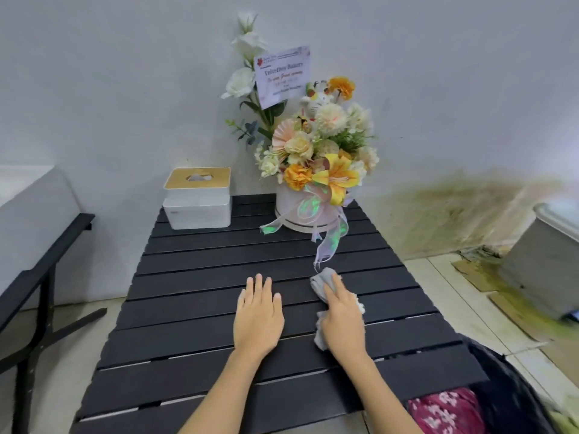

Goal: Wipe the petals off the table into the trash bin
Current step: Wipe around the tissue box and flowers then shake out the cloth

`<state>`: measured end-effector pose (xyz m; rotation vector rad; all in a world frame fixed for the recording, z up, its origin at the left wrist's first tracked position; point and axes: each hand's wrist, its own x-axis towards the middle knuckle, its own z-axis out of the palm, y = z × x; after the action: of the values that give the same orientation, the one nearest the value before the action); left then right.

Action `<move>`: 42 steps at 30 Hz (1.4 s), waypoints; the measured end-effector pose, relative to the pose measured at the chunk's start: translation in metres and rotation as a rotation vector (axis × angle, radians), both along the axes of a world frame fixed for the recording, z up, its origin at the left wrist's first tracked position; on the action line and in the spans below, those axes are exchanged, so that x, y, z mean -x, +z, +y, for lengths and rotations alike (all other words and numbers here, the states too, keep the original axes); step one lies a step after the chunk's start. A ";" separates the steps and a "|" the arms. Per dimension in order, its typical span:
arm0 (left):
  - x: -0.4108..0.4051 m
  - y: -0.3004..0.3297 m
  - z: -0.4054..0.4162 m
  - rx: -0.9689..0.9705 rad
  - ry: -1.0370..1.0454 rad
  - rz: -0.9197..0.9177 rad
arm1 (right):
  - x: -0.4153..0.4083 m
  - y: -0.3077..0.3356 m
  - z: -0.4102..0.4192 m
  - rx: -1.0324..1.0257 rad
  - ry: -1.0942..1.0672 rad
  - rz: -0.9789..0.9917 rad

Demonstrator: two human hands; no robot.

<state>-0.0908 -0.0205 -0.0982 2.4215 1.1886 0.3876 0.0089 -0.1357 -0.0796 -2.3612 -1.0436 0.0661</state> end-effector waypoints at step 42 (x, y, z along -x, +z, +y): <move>-0.016 -0.005 -0.009 -0.357 -0.274 0.020 | -0.003 -0.016 -0.015 -0.062 0.020 -0.095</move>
<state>-0.0750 -0.0291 -0.1027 2.8518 0.8318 0.5277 0.0120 -0.1511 -0.0956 -2.3174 -1.0980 -0.0707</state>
